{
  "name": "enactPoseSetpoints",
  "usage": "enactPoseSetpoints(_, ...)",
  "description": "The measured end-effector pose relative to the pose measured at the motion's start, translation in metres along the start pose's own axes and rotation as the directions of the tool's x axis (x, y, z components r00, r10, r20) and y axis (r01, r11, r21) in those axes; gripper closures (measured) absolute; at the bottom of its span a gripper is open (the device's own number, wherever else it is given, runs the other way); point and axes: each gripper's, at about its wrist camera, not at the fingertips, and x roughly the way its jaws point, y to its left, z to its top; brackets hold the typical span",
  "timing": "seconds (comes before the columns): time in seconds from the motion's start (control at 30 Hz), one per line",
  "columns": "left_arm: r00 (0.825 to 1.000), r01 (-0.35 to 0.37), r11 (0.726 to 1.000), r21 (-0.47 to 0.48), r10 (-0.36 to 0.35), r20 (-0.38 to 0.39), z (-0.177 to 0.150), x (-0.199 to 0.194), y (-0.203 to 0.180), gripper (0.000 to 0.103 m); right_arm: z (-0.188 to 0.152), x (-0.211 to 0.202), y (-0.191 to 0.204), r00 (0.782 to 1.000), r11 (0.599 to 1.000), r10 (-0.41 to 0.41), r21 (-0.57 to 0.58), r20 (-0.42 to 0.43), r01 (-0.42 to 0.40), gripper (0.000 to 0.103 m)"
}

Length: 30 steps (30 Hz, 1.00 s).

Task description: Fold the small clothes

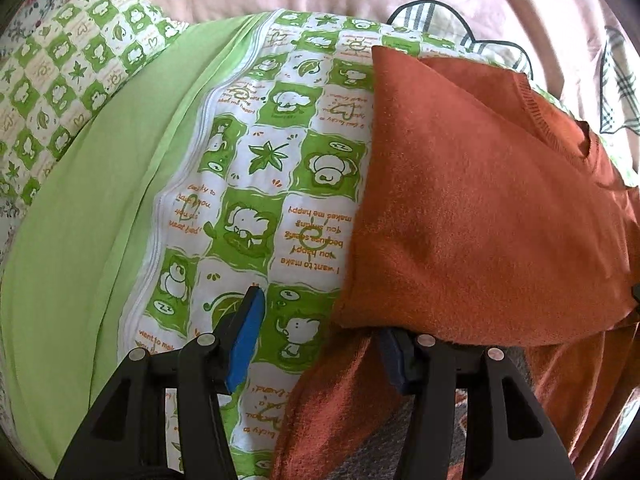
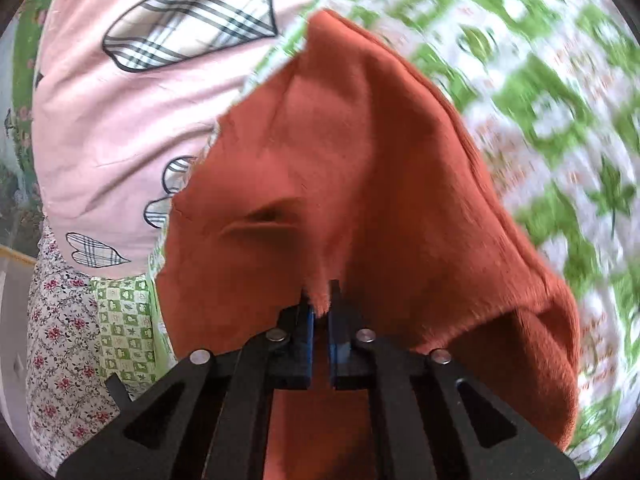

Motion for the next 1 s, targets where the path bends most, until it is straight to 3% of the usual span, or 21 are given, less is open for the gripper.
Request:
enactPoseSetpoints(0.17,1.0,0.023,0.999,-0.042,-0.024,-0.014,0.003,0.003,0.01,0.048,0.009,-0.005,0.008,0.997,0.997,-0.021,-0.078,0.069,0.027,0.079)
enactPoseSetpoints(0.23,0.999,0.029,0.998,-0.058,-0.03,-0.019,0.003,0.004,0.012,0.048,0.015,0.001,0.003,0.997,0.997,-0.024,-0.069,0.076,0.03,0.079)
enactPoseSetpoints(0.27,0.999,0.028,0.998,-0.062,-0.029,-0.022,0.003,0.004,0.012,0.048,0.017,0.002,-0.001,0.997,0.998,-0.023,-0.056,0.069,0.027,0.081)
enactPoseSetpoints(0.3,0.999,0.027,0.998,-0.064,-0.029,-0.022,0.004,0.004,0.012,0.048,0.019,-0.002,-0.002,0.997,0.998,-0.021,-0.06,0.077,0.026,0.097)
enactPoseSetpoints(0.37,0.999,0.03,0.997,-0.072,-0.032,-0.022,0.005,0.003,0.012,0.049,0.018,-0.021,0.01,0.989,0.991,0.008,-0.136,0.15,0.012,0.097)
enactPoseSetpoints(0.43,0.999,0.038,0.996,-0.084,-0.04,-0.027,0.004,0.004,0.014,0.049,0.016,-0.031,0.024,0.981,0.973,-0.02,-0.221,0.192,0.063,0.097)
enactPoseSetpoints(0.57,0.999,0.027,0.997,-0.078,-0.031,-0.045,0.003,0.01,0.014,0.048,0.02,-0.004,0.006,0.983,0.964,-0.163,-0.199,0.088,0.178,0.095)
enactPoseSetpoints(0.83,0.996,0.048,0.998,-0.04,-0.051,-0.08,-0.007,-0.007,0.021,0.048,0.005,-0.05,0.015,0.985,0.951,-0.117,-0.271,0.13,0.149,0.088)
enactPoseSetpoints(0.87,0.995,0.049,0.998,-0.034,-0.052,-0.083,-0.012,-0.011,0.023,0.048,-0.003,-0.059,0.016,0.986,0.947,-0.109,-0.287,0.124,0.141,0.081)
enactPoseSetpoints(0.9,0.995,0.053,0.998,-0.027,-0.055,-0.089,-0.018,-0.016,0.025,0.049,-0.01,-0.07,0.015,0.987,0.944,-0.102,-0.301,0.122,0.135,0.067)
enactPoseSetpoints(0.97,0.993,0.062,0.998,-0.007,-0.062,-0.102,-0.035,-0.027,0.03,0.05,-0.024,-0.083,0.018,0.987,0.934,-0.104,-0.328,0.122,0.139,0.055)
enactPoseSetpoints(1.0,0.992,0.064,0.998,-0.002,-0.064,-0.107,-0.043,-0.029,0.032,0.05,-0.032,-0.088,0.017,0.986,0.929,-0.114,-0.339,0.121,0.149,0.055)
